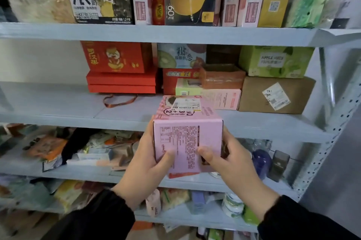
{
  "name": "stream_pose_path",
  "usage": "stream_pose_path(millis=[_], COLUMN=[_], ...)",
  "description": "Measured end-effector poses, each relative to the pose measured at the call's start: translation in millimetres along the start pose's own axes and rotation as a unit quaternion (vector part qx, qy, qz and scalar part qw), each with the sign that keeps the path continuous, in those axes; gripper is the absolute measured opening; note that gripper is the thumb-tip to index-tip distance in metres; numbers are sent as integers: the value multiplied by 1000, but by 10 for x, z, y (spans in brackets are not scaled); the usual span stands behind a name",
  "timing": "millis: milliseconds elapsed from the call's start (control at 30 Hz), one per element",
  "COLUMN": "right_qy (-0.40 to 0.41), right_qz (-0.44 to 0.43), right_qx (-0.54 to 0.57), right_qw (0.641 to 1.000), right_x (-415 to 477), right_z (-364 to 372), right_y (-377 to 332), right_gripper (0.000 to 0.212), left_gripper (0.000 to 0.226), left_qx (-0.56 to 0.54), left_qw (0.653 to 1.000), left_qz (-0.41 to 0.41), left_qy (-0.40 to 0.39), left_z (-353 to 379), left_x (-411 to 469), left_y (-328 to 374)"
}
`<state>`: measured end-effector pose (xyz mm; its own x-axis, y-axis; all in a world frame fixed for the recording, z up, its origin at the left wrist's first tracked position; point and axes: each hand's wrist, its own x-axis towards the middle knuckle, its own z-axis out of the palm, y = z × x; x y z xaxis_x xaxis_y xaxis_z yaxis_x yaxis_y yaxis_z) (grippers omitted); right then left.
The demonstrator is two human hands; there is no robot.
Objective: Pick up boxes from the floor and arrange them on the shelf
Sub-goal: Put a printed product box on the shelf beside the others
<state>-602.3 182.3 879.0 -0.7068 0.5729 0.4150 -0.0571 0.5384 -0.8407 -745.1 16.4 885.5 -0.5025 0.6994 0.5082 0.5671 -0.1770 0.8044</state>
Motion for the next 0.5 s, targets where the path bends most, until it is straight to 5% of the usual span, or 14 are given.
stream_pose_path(millis=[267, 500], right_qy=[-8, -41], right_qz=[-70, -115], right_qx=[-5, -113], right_qw=[997, 986], right_x=[909, 2182], right_z=[118, 183], right_y=[237, 526], right_gripper=[59, 98], left_gripper=[62, 59], left_qx=[-19, -100], left_qw=[999, 986], left_qz=[9, -57], left_qy=[31, 118], left_z=[-89, -469], left_x=[780, 2131], left_y=[-403, -1007])
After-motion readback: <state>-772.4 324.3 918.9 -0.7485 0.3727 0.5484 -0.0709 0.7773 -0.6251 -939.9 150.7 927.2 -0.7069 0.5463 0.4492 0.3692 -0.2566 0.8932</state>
